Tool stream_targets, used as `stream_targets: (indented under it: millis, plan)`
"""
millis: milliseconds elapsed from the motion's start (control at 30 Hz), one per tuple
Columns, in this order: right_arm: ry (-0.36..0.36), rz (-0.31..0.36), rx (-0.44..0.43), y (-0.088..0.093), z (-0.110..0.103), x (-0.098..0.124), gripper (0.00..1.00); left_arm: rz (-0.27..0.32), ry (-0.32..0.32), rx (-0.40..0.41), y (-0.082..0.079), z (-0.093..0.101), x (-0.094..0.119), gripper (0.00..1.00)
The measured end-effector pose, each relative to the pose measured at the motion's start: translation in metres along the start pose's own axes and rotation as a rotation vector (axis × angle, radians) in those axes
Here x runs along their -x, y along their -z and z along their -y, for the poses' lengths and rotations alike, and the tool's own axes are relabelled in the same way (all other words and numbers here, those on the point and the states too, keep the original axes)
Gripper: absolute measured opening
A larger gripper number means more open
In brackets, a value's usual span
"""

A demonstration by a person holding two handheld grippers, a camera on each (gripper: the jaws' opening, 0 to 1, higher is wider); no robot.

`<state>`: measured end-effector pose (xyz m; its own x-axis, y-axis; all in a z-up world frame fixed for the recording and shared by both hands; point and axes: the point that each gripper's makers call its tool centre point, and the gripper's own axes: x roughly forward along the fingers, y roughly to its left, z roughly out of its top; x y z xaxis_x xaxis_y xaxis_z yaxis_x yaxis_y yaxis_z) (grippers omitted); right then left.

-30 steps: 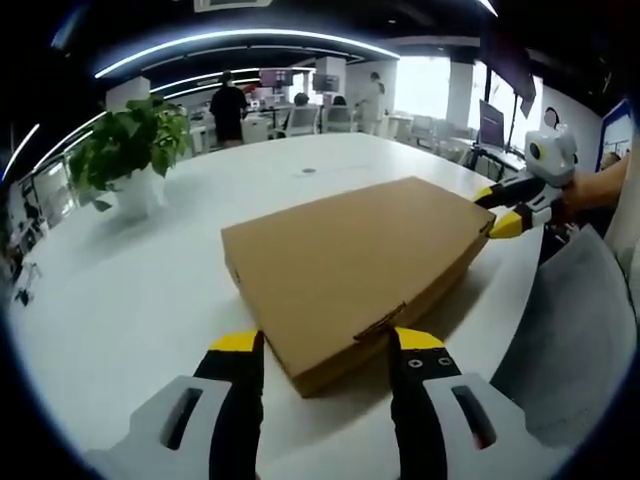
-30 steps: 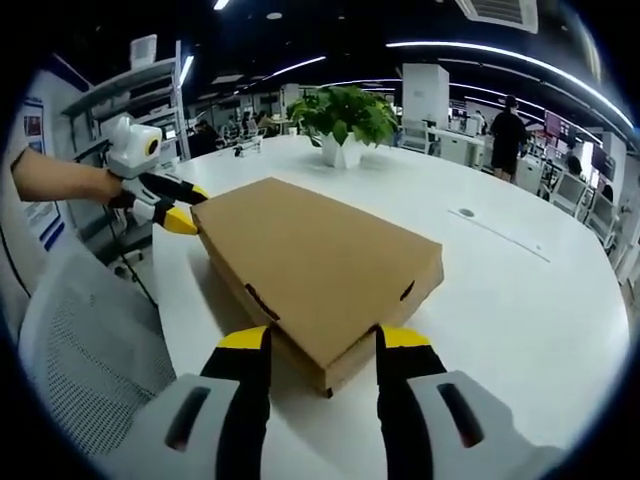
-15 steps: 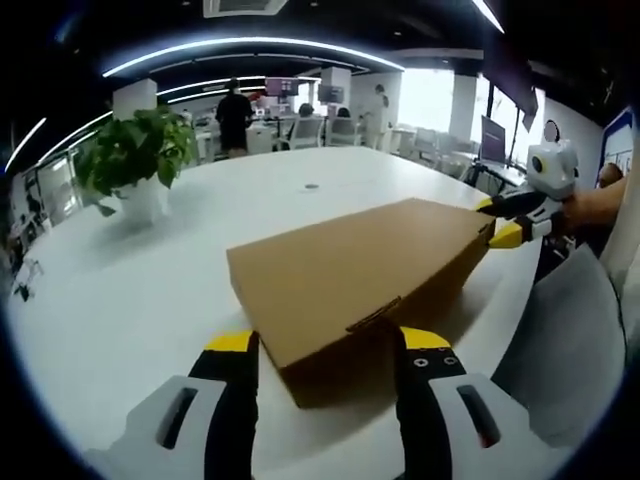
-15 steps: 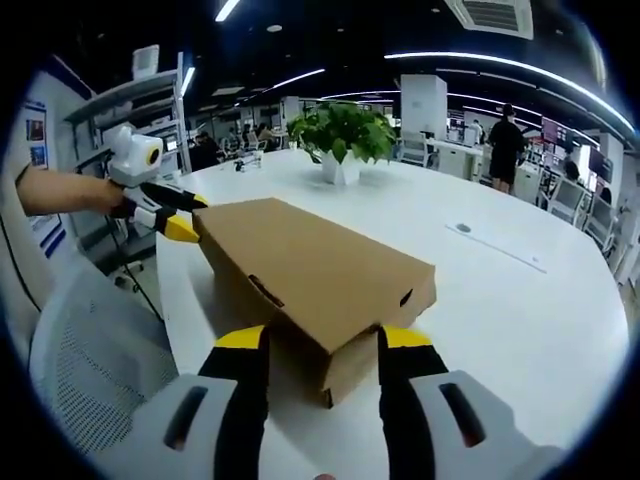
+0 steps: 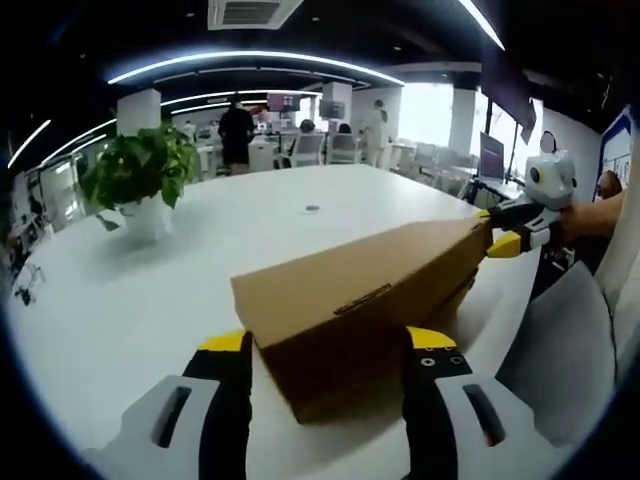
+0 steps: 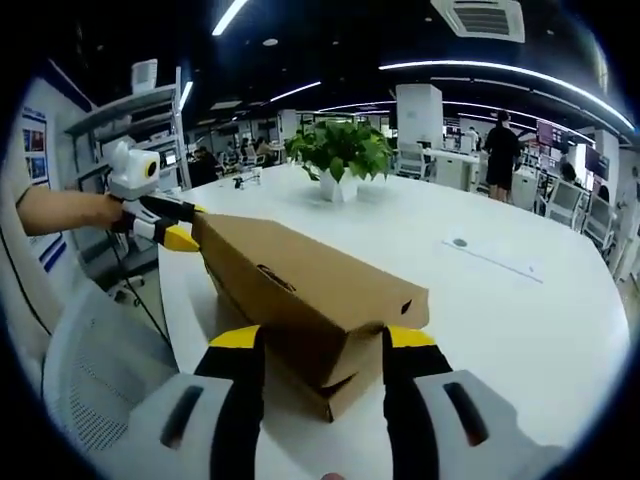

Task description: Operate the shoe box by opening the lid, removing the specified soft item, and placing it in the target area until the item is outside and the box remains undamaged.

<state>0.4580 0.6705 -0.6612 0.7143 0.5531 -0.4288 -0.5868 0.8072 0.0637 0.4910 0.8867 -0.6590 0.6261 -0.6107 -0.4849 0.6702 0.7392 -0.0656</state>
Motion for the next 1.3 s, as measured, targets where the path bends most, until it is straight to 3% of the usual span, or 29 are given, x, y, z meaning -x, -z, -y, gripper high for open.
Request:
stream_targets:
  millis: [300, 1300]
  plan:
    - [0.015, 0.035, 0.027, -0.019, 0.007, 0.002, 0.43, 0.038, -0.013, -0.036, -0.020, -0.003, 0.001, 0.62]
    - [0.051, 0.094, 0.094, -0.062, 0.034, -0.009, 0.40, 0.093, -0.099, -0.092, -0.067, -0.039, -0.009, 0.41]
